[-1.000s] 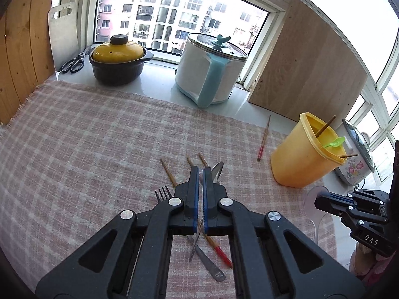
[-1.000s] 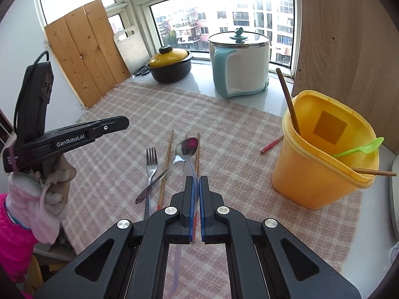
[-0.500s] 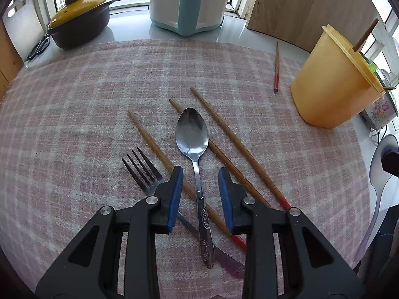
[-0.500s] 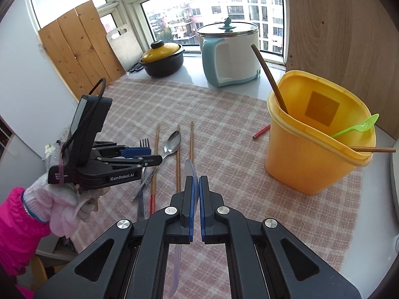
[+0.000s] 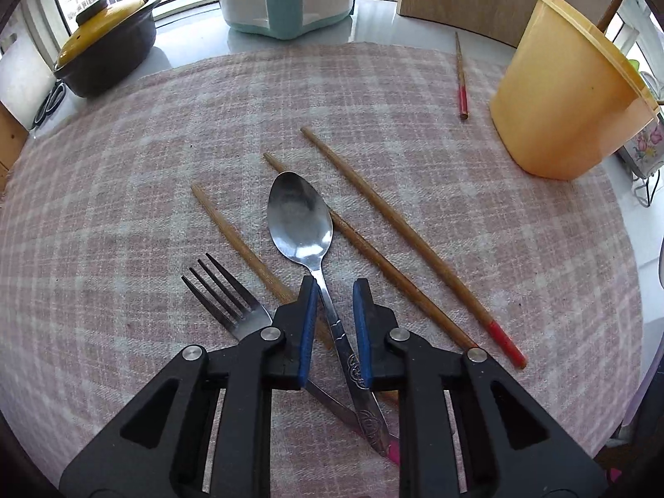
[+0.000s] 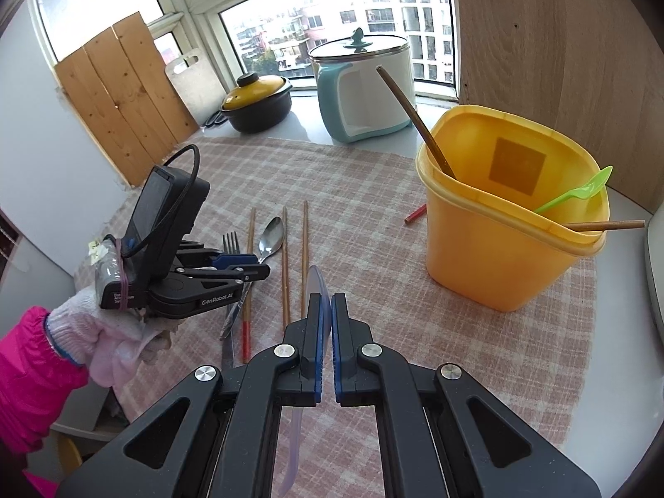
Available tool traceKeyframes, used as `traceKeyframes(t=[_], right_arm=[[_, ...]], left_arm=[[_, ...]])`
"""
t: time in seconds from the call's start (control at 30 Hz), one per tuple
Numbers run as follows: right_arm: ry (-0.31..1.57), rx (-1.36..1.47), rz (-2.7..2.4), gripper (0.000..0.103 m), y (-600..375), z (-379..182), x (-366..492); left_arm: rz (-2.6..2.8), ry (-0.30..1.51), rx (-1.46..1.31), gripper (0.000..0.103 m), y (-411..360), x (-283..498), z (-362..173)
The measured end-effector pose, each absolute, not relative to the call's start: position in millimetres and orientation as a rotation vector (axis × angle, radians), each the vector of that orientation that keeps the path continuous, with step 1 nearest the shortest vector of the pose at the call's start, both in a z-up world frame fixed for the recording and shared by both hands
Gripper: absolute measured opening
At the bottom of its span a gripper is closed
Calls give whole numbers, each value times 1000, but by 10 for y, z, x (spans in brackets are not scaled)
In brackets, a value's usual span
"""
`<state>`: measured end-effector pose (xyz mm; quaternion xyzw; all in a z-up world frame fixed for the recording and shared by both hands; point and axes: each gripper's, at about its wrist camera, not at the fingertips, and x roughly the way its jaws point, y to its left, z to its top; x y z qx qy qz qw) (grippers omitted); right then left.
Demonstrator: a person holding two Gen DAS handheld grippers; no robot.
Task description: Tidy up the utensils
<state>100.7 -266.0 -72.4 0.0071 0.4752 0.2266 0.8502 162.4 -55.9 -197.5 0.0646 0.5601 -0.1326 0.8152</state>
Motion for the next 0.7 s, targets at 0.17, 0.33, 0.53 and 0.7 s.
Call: traceKeyframes(t=[0.17, 0.33, 0.53, 0.7], right_arm=[[1001, 21, 473, 2, -2680, -717, 1011], [1003, 34, 465, 2, -2713, -735, 1029], [986, 38, 461, 2, -2764, -664, 1011], [969, 38, 464, 2, -2820, -585, 999]], left_arm=[[-264, 1219, 133, 16, -508, 1643, -2016], [-271, 1211, 132, 3, -527, 1684, -2017], [-267, 1182, 32, 2, -457, 1668, -1937], [-275, 1118, -79, 2, -396, 1572, -1659]])
